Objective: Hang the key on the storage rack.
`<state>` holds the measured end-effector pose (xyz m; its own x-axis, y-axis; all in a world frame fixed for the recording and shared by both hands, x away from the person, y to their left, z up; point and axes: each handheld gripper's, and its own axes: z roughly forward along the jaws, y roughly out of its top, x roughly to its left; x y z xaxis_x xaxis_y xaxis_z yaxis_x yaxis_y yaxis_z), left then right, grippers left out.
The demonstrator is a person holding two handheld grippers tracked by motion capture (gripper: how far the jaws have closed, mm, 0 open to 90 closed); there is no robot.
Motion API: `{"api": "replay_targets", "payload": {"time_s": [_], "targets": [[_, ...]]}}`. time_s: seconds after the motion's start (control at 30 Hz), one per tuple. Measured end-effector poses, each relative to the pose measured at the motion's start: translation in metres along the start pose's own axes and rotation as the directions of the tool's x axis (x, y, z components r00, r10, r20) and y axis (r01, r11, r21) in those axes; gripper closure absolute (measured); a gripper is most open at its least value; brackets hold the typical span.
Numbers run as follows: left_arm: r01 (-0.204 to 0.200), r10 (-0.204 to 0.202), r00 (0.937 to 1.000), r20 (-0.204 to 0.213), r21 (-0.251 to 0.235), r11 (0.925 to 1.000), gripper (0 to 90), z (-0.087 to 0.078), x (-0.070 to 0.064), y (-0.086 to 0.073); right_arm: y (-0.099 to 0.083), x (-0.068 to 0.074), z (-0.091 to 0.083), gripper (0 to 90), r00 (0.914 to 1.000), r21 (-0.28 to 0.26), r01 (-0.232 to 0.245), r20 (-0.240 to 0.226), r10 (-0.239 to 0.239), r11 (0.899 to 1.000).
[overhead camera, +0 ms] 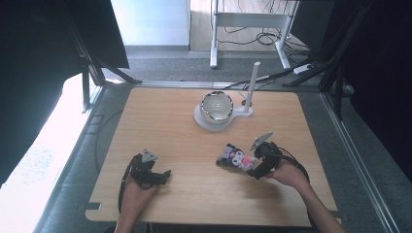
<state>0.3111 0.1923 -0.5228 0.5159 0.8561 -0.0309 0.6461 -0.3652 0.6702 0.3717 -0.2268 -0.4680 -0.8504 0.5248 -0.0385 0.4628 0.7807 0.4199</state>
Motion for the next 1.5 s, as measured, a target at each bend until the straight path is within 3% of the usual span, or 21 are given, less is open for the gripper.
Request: {"api": "replay_targets", "payload": {"time_s": [0.07,0.3,0.43,0.47,0.5,0.63,0.67,0.7,0.73,0.9,1.03,1.23,1.5], "targets": [[0.000,0.000,1.0000,0.000,0.000,1.0000,4.0,0.000,0.000,0.000,0.010,0.001,0.004,4.9,0.9992,0.039,0.038,-0.012,-0.038,0.998],[0.000,0.000,1.0000,0.000,0.000,1.0000,4.0,0.000,0.000,0.000,0.031,0.002,0.013,8.8,0.9956,0.126,0.086,-0.049,-0.081,0.988],[0.000,0.000,1.0000,0.000,0.000,1.0000,3.9,0.000,0.000,0.000,0.046,0.004,0.020,12.9,0.9928,0.190,0.109,-0.069,-0.098,0.976],[0.000,0.000,1.0000,0.000,0.000,1.0000,4.0,0.000,0.000,0.000,0.054,0.004,0.025,13.8,0.9920,0.225,0.116,-0.074,-0.102,0.967],[0.000,0.000,1.0000,0.000,0.000,1.0000,4.0,0.000,0.000,0.000,0.054,0.004,0.025,13.8,0.9920,0.225,0.116,-0.074,-0.102,0.967],[0.000,0.000,1.0000,0.000,0.000,1.0000,4.0,0.000,0.000,0.000,0.065,0.002,0.034,19.8,0.9902,0.277,0.133,-0.079,-0.115,0.951],[0.000,0.000,1.0000,0.000,0.000,1.0000,3.9,0.000,0.000,0.000,0.070,0.002,0.038,24.8,0.9892,0.295,0.138,-0.088,-0.116,0.945],[0.000,0.000,1.0000,0.000,0.000,1.0000,3.9,0.000,0.000,0.000,0.070,0.002,0.038,24.8,0.9892,0.295,0.138,-0.088,-0.116,0.945],[0.000,0.000,1.0000,0.001,0.000,1.0000,4.0,0.000,0.000,0.000,0.073,0.003,0.043,29.1,0.9866,0.315,0.151,-0.107,-0.123,0.937],[0.000,0.000,1.0000,0.000,0.000,1.0000,3.9,0.000,0.000,0.000,0.077,0.007,0.044,32.5,0.9844,0.346,0.172,-0.094,-0.149,0.922],[0.000,0.000,1.0000,0.000,0.000,1.0000,4.0,0.000,0.000,0.000,0.076,0.005,0.042,35.7,0.9842,0.342,0.172,-0.098,-0.147,0.924],[0.000,0.000,1.0000,0.000,0.000,1.0000,4.0,0.000,0.000,0.000,0.078,-0.002,0.025,36.0,0.9842,0.300,0.173,-0.089,-0.153,0.938],[0.000,0.000,1.0000,0.000,0.000,1.0000,4.0,0.000,0.000,0.000,0.078,-0.009,0.005,36.0,0.9833,0.293,0.180,-0.080,-0.164,0.939]]}}
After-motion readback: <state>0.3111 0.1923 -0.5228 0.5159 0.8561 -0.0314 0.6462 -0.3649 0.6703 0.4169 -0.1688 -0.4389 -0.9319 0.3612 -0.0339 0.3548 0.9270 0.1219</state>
